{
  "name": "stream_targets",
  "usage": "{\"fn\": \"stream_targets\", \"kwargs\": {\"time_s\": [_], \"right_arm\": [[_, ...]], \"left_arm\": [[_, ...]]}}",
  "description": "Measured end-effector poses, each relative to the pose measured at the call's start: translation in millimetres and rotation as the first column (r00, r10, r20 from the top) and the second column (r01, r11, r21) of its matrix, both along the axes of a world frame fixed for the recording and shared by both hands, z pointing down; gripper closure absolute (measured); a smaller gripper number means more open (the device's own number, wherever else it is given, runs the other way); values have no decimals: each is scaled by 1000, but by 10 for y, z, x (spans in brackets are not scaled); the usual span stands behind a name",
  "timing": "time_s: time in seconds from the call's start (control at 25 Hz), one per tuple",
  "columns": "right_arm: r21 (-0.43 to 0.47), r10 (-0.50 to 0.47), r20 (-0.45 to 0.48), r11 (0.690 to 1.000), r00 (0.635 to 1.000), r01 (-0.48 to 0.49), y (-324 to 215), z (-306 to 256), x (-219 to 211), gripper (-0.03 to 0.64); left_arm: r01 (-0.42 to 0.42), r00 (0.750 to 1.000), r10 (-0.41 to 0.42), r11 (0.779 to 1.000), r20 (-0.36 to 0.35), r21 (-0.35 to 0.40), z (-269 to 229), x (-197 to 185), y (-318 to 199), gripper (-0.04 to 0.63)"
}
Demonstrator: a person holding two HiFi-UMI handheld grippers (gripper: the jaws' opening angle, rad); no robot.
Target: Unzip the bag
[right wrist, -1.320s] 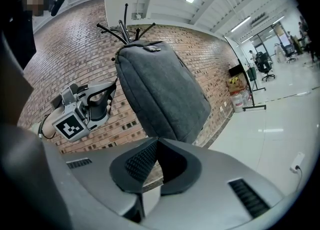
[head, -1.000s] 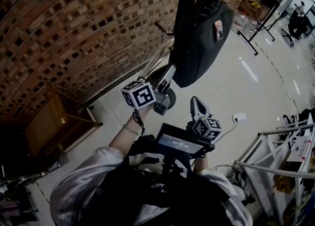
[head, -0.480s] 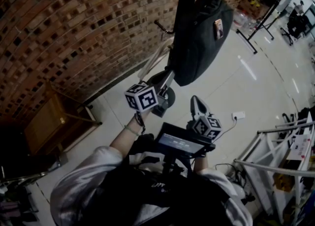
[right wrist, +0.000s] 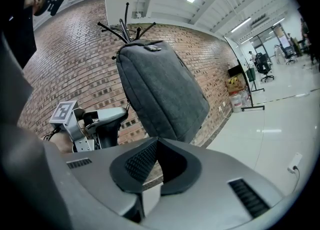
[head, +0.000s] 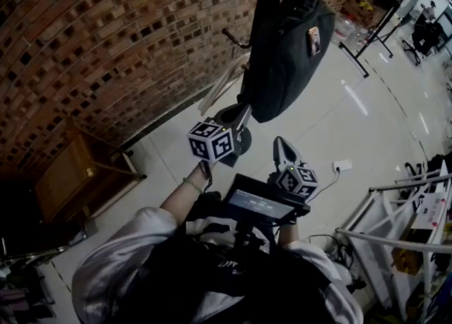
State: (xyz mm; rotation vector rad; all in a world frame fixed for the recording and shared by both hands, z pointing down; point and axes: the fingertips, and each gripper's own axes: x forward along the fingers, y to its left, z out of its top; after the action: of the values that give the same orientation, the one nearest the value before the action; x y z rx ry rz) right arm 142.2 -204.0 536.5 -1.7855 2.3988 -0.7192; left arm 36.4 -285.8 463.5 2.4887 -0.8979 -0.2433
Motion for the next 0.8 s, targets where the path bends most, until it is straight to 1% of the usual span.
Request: {"fn": "stream_targets", "kwargs": {"time_s": [0.08,0.24,0.44,0.56,0.68,0.8], "right_arm": [[0,-2,0,1000,1000,2,-3,3,0,629],[-2,-3,3,1000,1000,3,2,3,-7,629],[-6,-3,4,1000,1000,3,19,-8,-24,629],[-1,-2,16,1000,1000,2,16,12,-14,629],[1,2,13,1000,1000,-2,12,27,12,629],[2,0,9,1000,1000,0,21,18,10,629]], "left_arm": [[10,999,-11,1000,31,17,30,15,-6,583],[26,992,-34,997,123,68,134,60,-15,583],[43,979,-61,994,195,97,219,133,-43,583],[43,973,-66,993,221,107,264,147,-67,583],[38,971,-62,994,229,107,283,152,-77,583],[17,970,-40,995,240,95,256,140,-35,581]]}}
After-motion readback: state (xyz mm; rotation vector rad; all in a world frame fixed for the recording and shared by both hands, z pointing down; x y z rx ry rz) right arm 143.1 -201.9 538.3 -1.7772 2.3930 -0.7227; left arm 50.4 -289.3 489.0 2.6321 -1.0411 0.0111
